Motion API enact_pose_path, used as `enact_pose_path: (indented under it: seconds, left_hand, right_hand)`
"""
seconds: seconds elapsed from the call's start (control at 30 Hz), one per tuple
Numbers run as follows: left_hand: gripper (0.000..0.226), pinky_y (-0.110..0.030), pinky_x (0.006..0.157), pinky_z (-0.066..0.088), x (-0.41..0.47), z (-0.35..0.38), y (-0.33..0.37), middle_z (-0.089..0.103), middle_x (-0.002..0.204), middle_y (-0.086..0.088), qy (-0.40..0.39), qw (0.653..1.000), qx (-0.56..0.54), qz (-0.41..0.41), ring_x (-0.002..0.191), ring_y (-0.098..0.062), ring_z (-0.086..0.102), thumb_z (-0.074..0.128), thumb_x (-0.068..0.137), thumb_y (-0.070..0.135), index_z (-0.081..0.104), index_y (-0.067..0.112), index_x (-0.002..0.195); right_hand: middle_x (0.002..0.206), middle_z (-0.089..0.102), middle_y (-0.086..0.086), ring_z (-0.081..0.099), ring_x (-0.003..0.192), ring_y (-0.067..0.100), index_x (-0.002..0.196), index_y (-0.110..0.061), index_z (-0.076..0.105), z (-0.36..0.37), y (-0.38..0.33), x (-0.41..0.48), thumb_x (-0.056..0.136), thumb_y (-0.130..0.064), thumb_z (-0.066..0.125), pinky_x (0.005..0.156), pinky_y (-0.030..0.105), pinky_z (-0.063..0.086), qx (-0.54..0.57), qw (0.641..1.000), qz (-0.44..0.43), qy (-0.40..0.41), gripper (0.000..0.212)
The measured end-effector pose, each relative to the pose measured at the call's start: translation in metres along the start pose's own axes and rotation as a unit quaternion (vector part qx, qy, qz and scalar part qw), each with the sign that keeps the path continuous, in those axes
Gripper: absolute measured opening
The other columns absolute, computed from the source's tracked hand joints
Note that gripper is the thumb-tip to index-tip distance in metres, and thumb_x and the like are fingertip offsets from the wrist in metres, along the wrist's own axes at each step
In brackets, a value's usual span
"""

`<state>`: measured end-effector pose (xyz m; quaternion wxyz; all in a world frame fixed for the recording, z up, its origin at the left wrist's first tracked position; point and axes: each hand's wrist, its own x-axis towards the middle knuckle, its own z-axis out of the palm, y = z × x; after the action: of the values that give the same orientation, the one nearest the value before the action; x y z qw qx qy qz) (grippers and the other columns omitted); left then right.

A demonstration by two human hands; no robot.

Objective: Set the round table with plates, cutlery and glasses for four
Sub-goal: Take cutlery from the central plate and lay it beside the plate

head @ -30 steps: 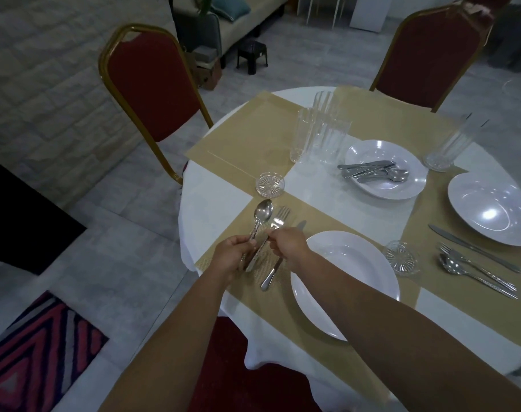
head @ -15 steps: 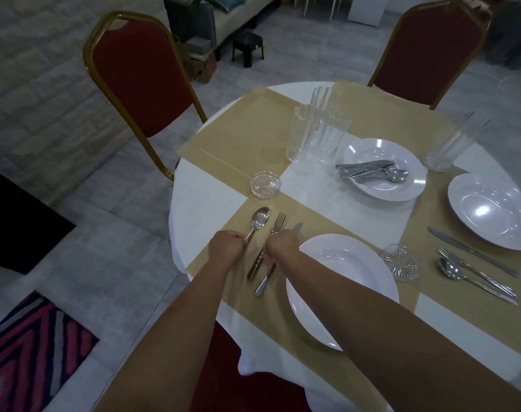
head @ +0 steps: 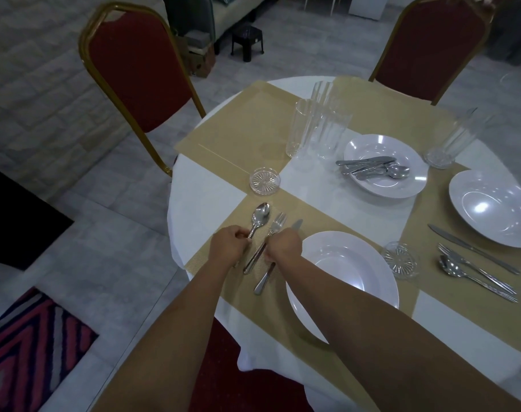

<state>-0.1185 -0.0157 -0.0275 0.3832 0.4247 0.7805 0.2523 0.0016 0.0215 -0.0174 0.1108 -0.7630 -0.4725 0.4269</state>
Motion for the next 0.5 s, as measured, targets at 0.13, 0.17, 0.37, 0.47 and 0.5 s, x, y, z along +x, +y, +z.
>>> enact_pose_path:
  seconds: [0.13, 0.17, 0.37, 0.47, 0.5]
  left_hand:
    - [0.028, -0.024, 0.086, 0.048, -0.0016, 0.0008, -0.0008, 0.073, 0.099, 0.0, -0.004, 0.999, -0.039, -0.012, 0.095, -0.013, 0.066, 0.07, 0.081, 0.01, 0.073, 0.019, 0.107]
    - [0.028, -0.024, 0.086, 0.048, -0.0017, 0.0014, -0.0009, 0.073, 0.1, 0.0, -0.003, 0.999, -0.044, -0.013, 0.095, -0.013, 0.066, 0.07, 0.081, 0.01, 0.073, 0.019, 0.108]
    - [0.023, -0.028, 0.083, 0.051, -0.0009, 0.0042, -0.0032, 0.074, 0.096, 0.004, -0.018, 0.997, -0.074, -0.019, 0.083, -0.01, 0.066, 0.07, 0.082, 0.018, 0.075, 0.027, 0.103]
    - [0.021, -0.031, 0.083, 0.054, -0.0012, 0.0047, -0.0048, 0.074, 0.092, 0.006, -0.022, 0.996, -0.081, -0.022, 0.082, -0.011, 0.067, 0.071, 0.081, 0.02, 0.075, 0.03, 0.099]
    - [0.02, -0.032, 0.084, 0.054, -0.0013, 0.0045, -0.0052, 0.074, 0.091, 0.006, -0.02, 0.996, -0.081, -0.023, 0.083, -0.011, 0.067, 0.071, 0.08, 0.021, 0.075, 0.03, 0.097]
  right_hand:
    - [0.09, 0.065, 0.008, 0.068, 0.094, 0.024, 0.103, -0.004, 0.061, 0.0012, -0.002, -0.0041, 0.086, -0.011, 0.068, 0.064, 0.025, 0.041, -0.003, 1.0, -0.018, -0.006, 0.019]
    - [0.091, 0.067, 0.008, 0.068, 0.094, 0.024, 0.103, -0.004, 0.061, 0.0019, -0.0027, -0.0049, 0.086, -0.011, 0.068, 0.064, 0.025, 0.042, -0.006, 1.0, -0.018, -0.005, 0.02]
    - [0.094, 0.065, 0.01, 0.067, 0.098, 0.025, 0.078, -0.011, 0.051, 0.0023, -0.0014, -0.0046, 0.088, -0.005, 0.061, 0.067, 0.026, 0.042, -0.032, 0.999, -0.021, 0.002, 0.015]
    - [0.089, 0.065, 0.009, 0.068, 0.097, 0.024, 0.072, -0.014, 0.043, 0.0028, -0.0008, -0.0053, 0.088, -0.005, 0.06, 0.067, 0.025, 0.042, -0.035, 0.999, -0.022, -0.005, 0.025]
    - [0.091, 0.066, 0.01, 0.068, 0.097, 0.024, 0.072, -0.015, 0.042, 0.0045, -0.0008, -0.0039, 0.089, -0.006, 0.06, 0.066, 0.025, 0.042, -0.035, 0.999, -0.018, -0.008, 0.026]
